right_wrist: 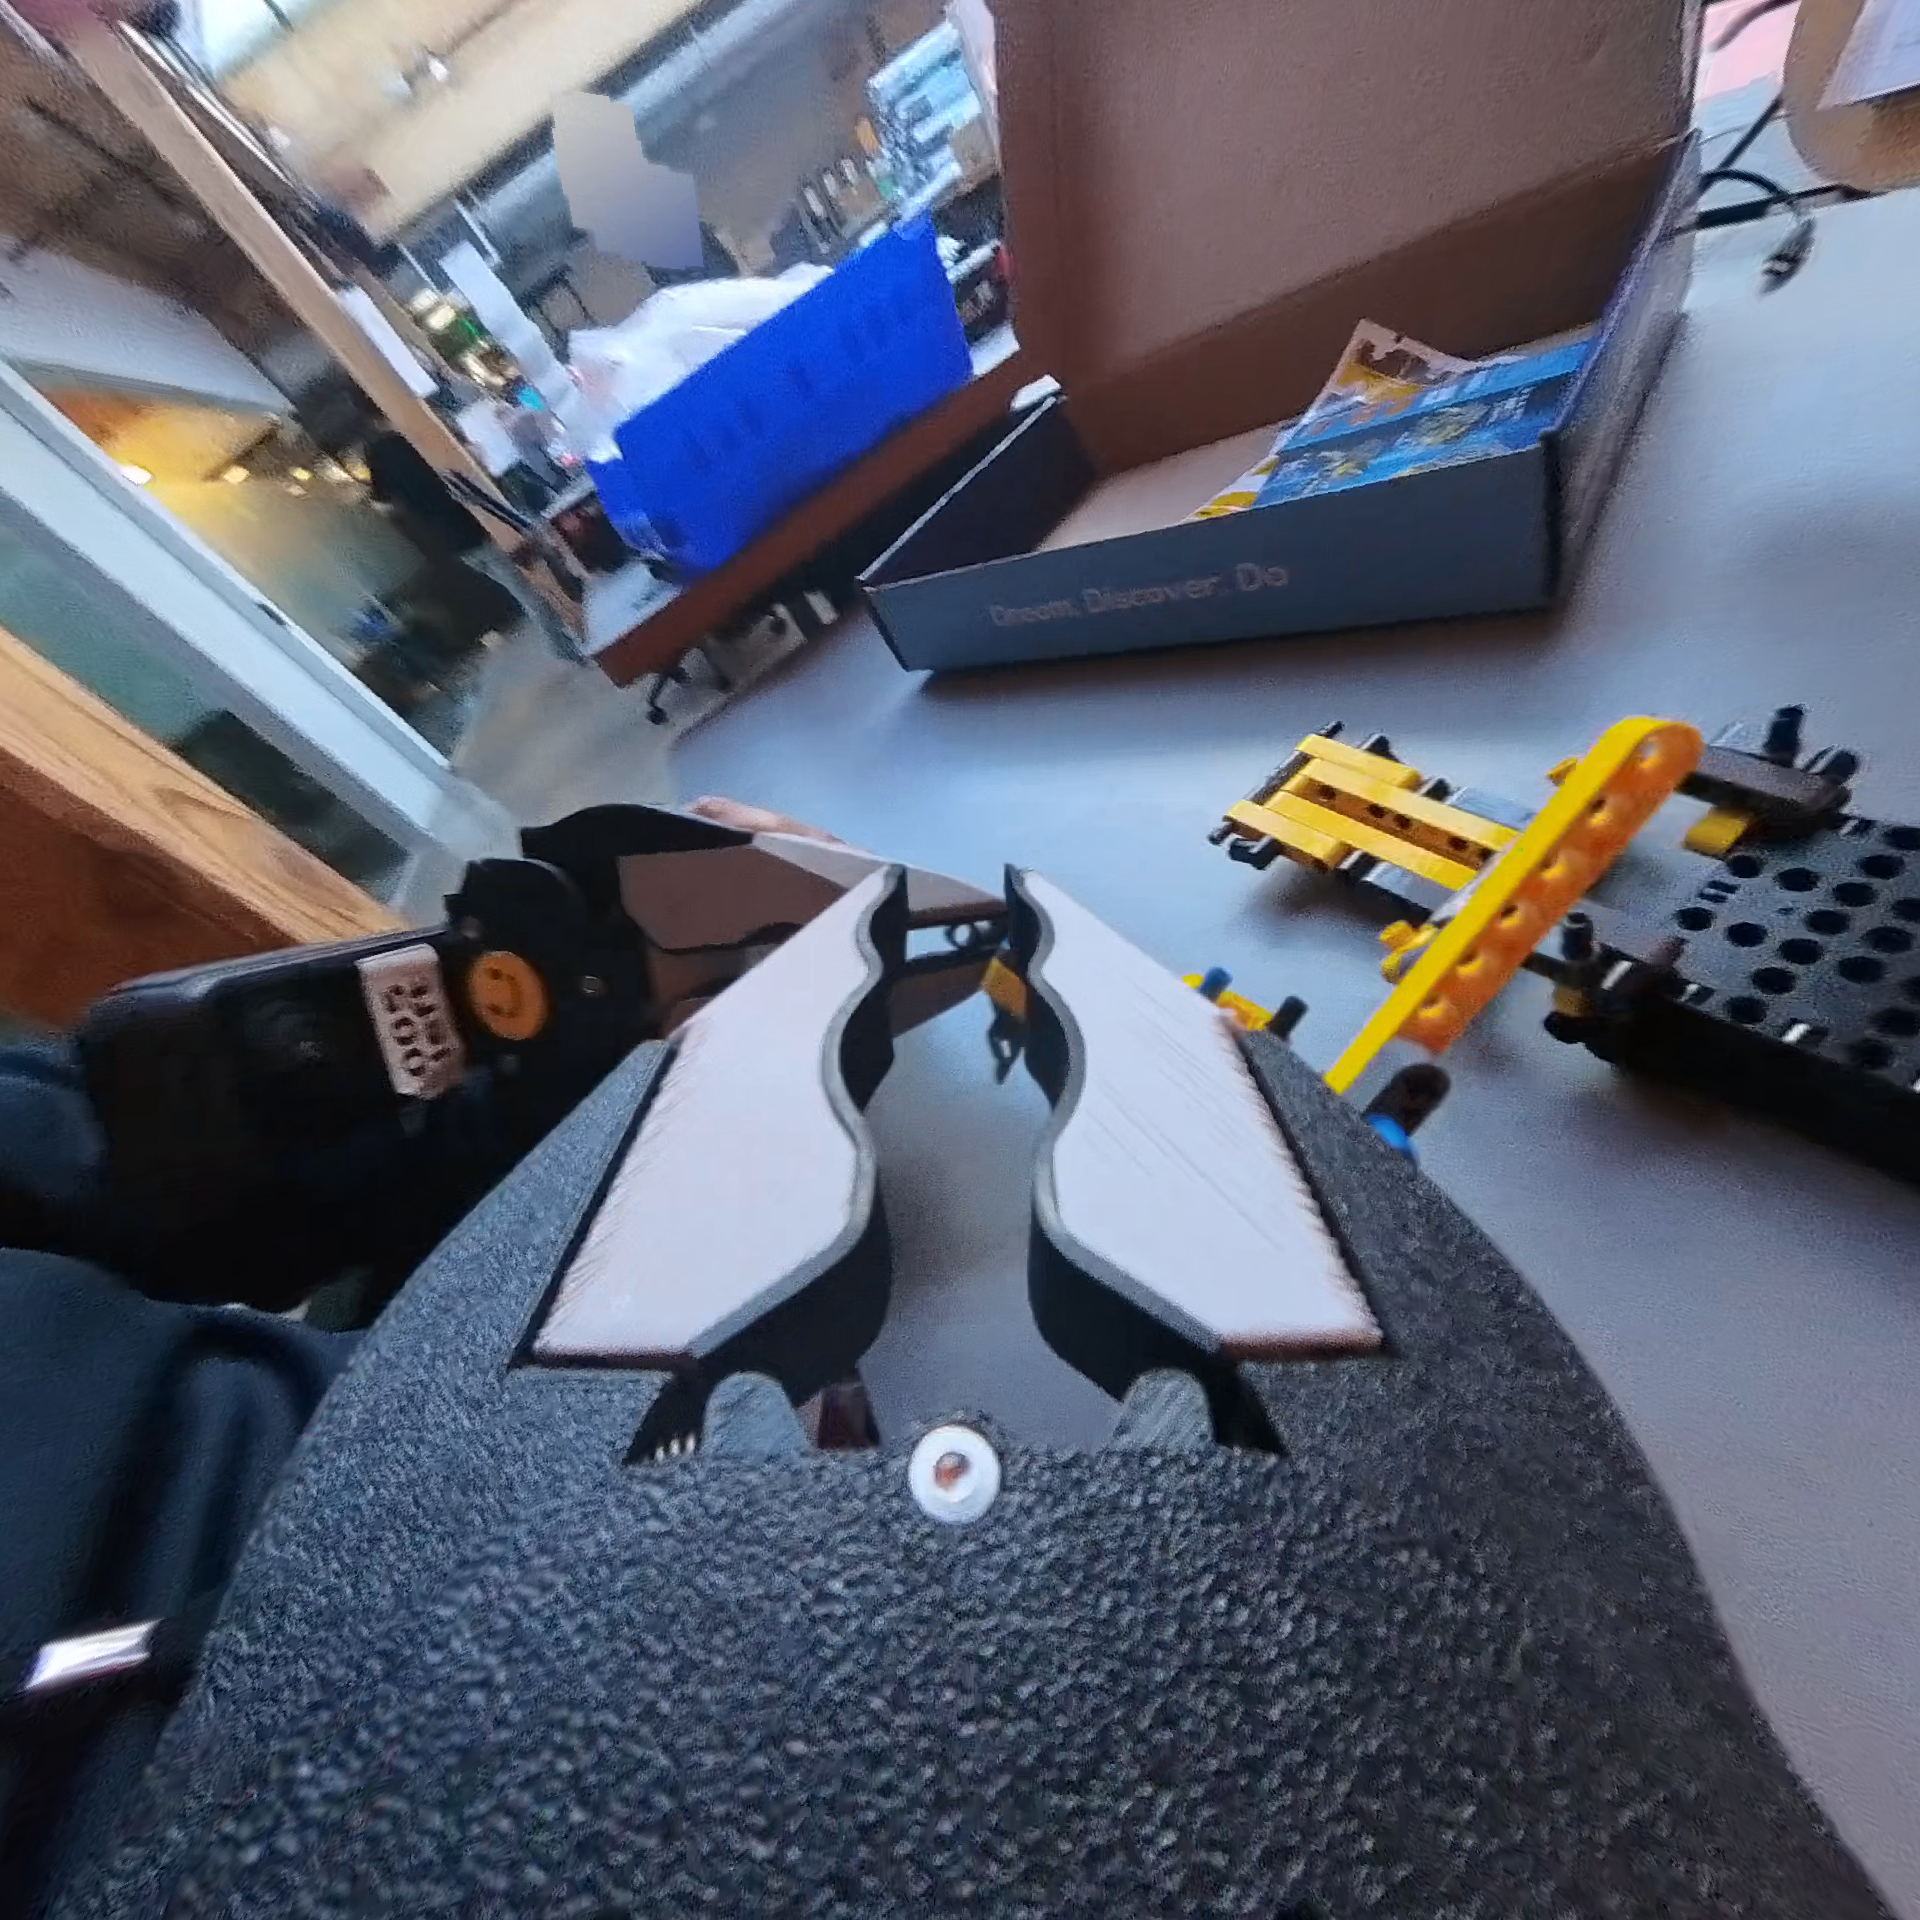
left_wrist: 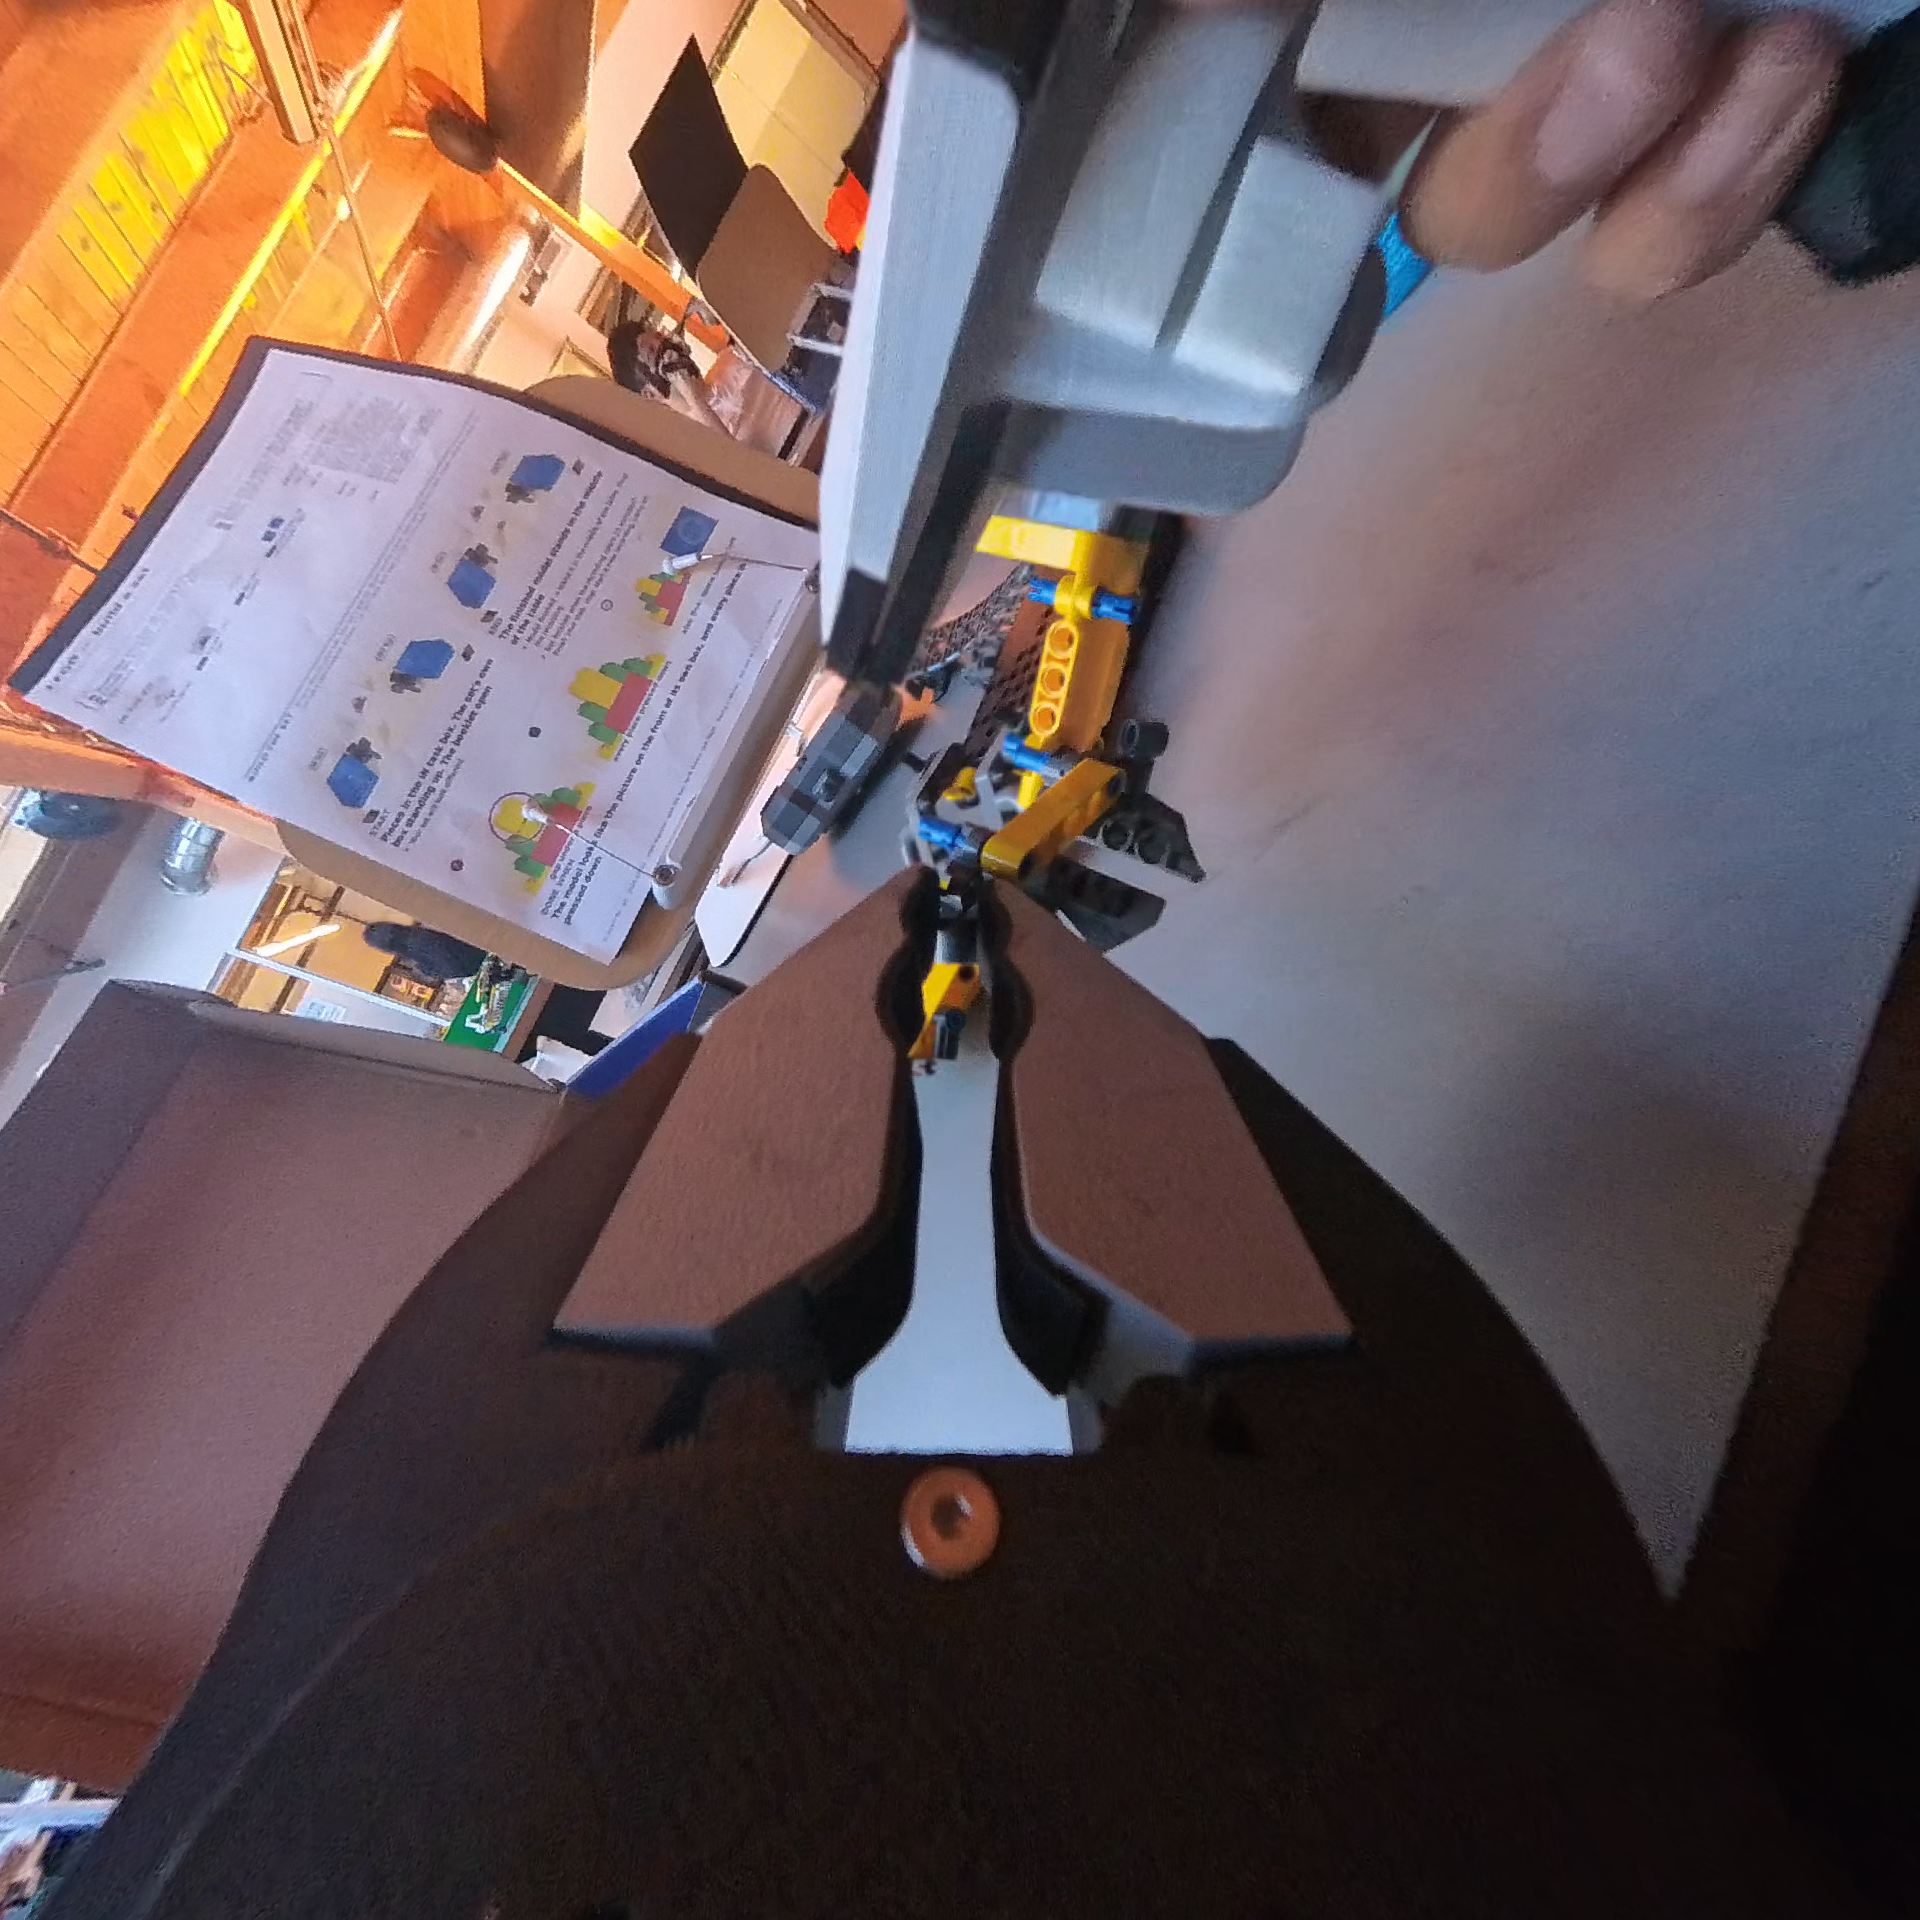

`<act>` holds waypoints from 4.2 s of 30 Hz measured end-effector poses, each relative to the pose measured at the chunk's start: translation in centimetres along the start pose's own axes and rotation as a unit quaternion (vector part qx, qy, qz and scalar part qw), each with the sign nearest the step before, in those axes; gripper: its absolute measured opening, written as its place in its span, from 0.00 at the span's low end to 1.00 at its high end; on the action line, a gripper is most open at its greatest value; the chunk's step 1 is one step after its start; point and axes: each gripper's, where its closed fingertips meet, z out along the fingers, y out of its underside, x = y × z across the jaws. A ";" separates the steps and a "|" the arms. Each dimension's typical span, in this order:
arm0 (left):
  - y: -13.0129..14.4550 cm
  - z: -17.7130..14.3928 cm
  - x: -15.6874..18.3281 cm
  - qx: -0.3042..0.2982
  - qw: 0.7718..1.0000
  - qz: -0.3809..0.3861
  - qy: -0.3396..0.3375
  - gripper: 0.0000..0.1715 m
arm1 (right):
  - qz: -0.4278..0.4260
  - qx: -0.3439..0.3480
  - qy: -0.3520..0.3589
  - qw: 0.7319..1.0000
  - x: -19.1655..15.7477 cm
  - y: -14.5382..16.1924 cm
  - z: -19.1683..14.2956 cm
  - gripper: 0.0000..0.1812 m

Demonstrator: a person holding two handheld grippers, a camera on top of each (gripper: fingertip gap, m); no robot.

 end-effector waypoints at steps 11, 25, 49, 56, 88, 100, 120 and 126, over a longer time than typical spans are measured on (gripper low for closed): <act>0.1 0.2 0.9 0.005 1.000 0.005 0.021 0.03 | 0.003 -0.054 0.037 0.998 2.7 3.0 1.3 0.04; -0.8 0.1 0.3 0.011 1.000 0.021 -0.003 0.03 | 0.065 -0.015 -0.004 0.998 1.8 2.2 1.6 0.02; -1.6 0.8 0.7 0.031 0.998 -0.061 0.003 0.03 | 0.035 -0.005 0.009 0.999 2.4 1.6 0.8 0.00; -2.2 -0.3 -1.8 0.072 0.971 -0.230 0.013 0.24 | 0.021 0.016 0.015 1.000 3.0 0.7 0.0 0.00; -1.1 0.9 -0.7 0.018 0.956 -0.283 0.077 0.12 | 0.014 0.059 -0.025 0.998 2.5 -0.8 -1.2 0.00; -2.3 1.2 -0.9 0.031 0.950 -0.306 0.051 0.10 | 0.062 0.056 -0.044 0.996 1.9 -0.2 0.5 0.05; -2.7 0.6 -3.0 0.082 0.910 -0.405 0.010 0.09 | 0.188 0.126 -0.102 0.969 1.9 -1.1 0.2 0.10; -2.8 0.6 -3.1 0.087 0.906 -0.415 0.011 0.09 | 0.209 0.121 -0.132 0.961 1.1 -1.2 0.9 0.02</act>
